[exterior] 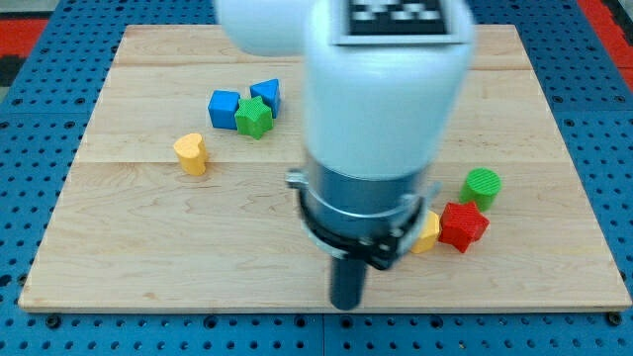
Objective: Place the red blocks and yellow hexagon in a horizontal position
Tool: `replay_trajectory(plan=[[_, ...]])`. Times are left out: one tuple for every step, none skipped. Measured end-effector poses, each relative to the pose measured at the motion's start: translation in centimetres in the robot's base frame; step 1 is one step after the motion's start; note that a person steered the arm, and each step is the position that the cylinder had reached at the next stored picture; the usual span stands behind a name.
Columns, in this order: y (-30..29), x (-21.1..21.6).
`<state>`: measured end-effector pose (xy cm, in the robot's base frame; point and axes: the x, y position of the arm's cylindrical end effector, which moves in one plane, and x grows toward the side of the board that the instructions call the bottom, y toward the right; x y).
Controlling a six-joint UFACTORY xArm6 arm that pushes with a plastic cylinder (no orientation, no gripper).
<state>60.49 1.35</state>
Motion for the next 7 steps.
replay_trajectory(plan=[[1.0,-4.2],[3.1,-4.9],[4.2,-4.9],[4.2,-4.9],[3.8,-5.0],[-2.7,-5.1],[-6.3,-5.1]])
